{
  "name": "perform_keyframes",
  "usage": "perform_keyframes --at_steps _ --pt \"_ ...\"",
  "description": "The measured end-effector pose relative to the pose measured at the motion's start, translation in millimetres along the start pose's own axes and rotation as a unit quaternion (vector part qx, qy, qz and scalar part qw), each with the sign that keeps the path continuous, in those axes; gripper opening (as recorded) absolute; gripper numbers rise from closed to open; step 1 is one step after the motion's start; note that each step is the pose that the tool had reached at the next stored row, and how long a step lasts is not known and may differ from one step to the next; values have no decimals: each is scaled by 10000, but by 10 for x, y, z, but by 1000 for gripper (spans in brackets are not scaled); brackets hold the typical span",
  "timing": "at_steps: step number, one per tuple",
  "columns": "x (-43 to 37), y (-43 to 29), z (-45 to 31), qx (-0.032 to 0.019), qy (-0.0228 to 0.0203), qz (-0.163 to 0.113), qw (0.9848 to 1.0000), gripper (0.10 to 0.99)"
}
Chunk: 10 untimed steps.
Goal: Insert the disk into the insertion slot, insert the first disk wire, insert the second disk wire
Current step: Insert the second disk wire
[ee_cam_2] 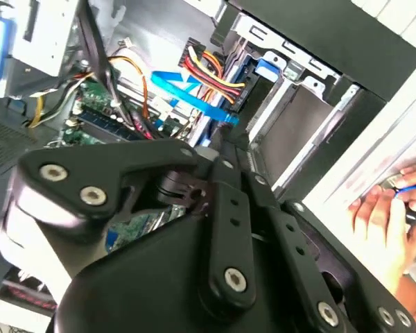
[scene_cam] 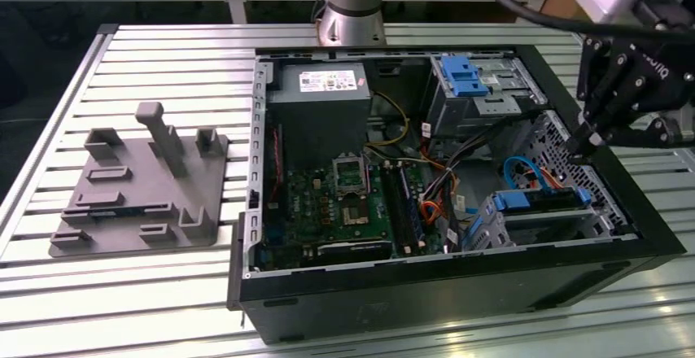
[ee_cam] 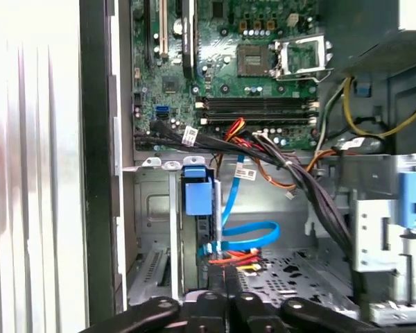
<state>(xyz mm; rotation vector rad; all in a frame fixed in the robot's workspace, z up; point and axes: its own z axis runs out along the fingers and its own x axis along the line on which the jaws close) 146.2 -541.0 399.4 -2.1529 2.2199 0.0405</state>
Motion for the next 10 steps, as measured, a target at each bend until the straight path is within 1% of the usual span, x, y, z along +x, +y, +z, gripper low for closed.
perform_keyframes --at_steps 1,4,10 --pt "-19 0 -33 0 10 0 10000 102" --pt "-55 1 -45 1 39 0 10000 102" --pt "-57 1 -45 1 41 0 10000 102"
